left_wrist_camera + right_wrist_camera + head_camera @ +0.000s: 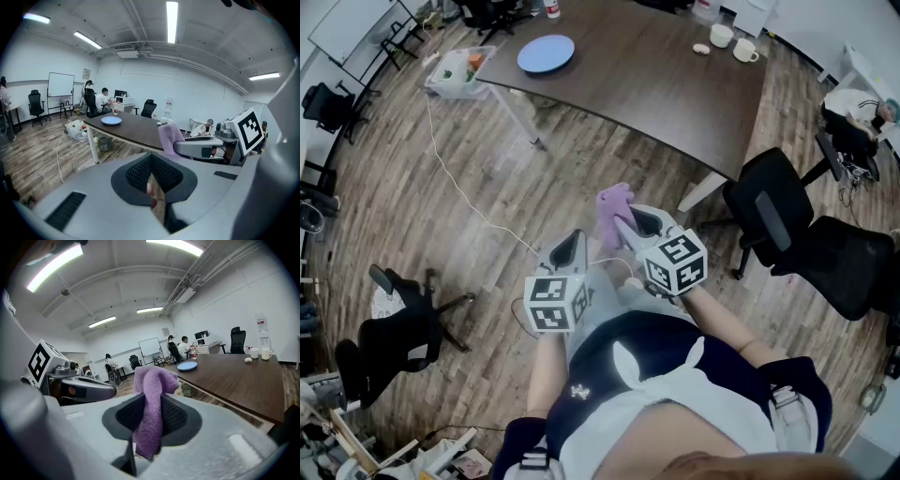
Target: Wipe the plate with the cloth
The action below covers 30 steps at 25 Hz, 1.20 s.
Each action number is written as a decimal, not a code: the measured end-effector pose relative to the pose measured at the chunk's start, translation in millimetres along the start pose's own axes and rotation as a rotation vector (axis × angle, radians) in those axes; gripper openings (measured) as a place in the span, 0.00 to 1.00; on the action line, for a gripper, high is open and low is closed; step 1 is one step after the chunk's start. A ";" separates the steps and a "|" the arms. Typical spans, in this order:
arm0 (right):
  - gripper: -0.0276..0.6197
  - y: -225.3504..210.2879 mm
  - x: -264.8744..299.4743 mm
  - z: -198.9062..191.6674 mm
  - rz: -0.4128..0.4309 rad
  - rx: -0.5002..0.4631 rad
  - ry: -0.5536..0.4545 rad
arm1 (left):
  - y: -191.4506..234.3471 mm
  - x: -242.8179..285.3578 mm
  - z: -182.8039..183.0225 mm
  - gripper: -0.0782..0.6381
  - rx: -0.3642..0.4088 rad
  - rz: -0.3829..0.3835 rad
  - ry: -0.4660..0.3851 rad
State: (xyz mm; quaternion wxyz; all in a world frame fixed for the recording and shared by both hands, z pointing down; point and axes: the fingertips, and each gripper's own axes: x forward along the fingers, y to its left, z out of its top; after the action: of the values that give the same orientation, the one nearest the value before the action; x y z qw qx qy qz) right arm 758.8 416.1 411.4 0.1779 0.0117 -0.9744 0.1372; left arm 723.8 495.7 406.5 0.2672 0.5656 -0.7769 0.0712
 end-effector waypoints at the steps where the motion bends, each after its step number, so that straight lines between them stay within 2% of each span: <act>1: 0.19 -1.8 2.0 0.3 0.001 -0.002 0.003 | 1.2 2.7 1.0 0.11 -0.002 -0.001 -0.001; 8: 0.19 -20.3 28.7 9.4 -0.017 -0.017 0.030 | 22.8 34.2 19.3 0.11 -0.031 -0.024 -0.013; 13: 0.20 -48.9 67.9 22.9 -0.065 0.024 0.054 | 57.6 69.4 38.6 0.11 -0.034 -0.048 0.002; 19: 0.20 -72.9 141.4 60.2 -0.075 0.034 0.061 | 123.1 112.7 84.2 0.11 -0.042 -0.062 -0.010; 27: 0.20 -69.2 261.7 116.4 -0.052 0.035 0.060 | 237.9 142.6 142.3 0.11 -0.037 -0.053 -0.022; 30: 0.20 -70.0 295.8 126.4 -0.056 0.035 0.064 | 276.0 152.0 152.0 0.11 -0.037 -0.045 -0.016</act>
State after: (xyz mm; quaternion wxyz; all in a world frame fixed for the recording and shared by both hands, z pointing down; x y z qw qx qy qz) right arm 443.4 322.1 419.7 0.2124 0.0380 -0.9649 0.1496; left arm 386.8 401.7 405.9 0.2728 0.5785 -0.7673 0.0463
